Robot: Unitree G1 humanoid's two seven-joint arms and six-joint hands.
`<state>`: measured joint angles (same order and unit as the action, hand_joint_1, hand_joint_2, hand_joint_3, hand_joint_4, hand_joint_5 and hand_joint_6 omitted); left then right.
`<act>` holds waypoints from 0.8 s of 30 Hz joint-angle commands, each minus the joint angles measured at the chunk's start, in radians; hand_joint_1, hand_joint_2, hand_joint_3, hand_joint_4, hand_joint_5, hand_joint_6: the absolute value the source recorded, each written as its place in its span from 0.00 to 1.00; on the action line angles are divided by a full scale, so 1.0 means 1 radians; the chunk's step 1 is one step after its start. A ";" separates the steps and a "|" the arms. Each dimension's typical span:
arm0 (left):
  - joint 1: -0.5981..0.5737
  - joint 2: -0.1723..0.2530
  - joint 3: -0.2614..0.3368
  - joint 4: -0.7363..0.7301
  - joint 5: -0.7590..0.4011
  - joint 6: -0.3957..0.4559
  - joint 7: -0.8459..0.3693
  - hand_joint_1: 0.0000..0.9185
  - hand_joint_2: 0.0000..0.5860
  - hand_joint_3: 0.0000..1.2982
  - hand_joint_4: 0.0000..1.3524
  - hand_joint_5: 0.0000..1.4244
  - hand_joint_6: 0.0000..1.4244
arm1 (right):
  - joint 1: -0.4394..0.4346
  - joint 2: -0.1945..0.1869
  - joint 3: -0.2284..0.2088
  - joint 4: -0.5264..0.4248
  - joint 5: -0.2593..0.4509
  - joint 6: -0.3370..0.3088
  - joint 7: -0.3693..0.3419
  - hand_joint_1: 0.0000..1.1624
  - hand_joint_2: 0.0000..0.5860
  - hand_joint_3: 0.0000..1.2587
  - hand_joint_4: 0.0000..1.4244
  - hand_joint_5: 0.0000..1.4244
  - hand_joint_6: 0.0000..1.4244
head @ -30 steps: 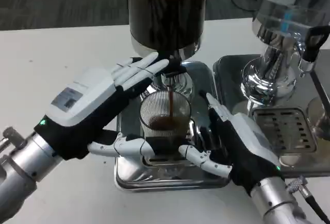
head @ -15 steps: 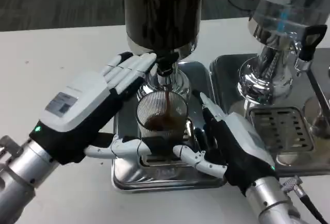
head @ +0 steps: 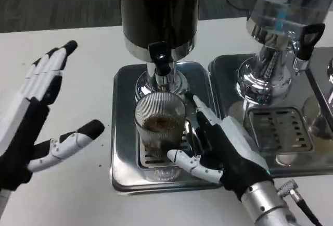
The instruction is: Grasp the cup under the faucet to collect the drink, then remove the cup.
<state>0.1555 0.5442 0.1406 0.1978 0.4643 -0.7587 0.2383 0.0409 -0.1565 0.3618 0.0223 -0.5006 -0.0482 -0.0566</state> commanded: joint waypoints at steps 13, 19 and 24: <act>0.151 -0.113 0.067 0.196 -0.164 -0.072 0.065 0.00 0.29 0.05 0.00 0.02 0.00 | -0.085 0.092 0.010 0.212 0.018 -0.151 -0.128 0.43 0.36 0.00 0.00 0.00 0.02; 0.139 -0.115 0.044 0.245 -0.156 -0.059 0.040 0.00 0.30 0.06 0.00 0.02 0.00 | -0.120 0.118 0.002 0.297 0.037 -0.194 -0.145 0.45 0.35 0.00 0.00 0.00 0.03; 0.134 -0.115 0.039 0.266 -0.165 -0.064 0.030 0.00 0.31 0.07 0.00 0.02 0.00 | -0.126 0.127 -0.002 0.341 0.052 -0.236 -0.151 0.48 0.33 0.00 0.00 0.00 0.07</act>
<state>0.2972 0.4303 0.1808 0.4485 0.3079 -0.8224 0.2811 -0.0771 -0.0407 0.3630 0.3459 -0.4640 -0.2568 -0.2001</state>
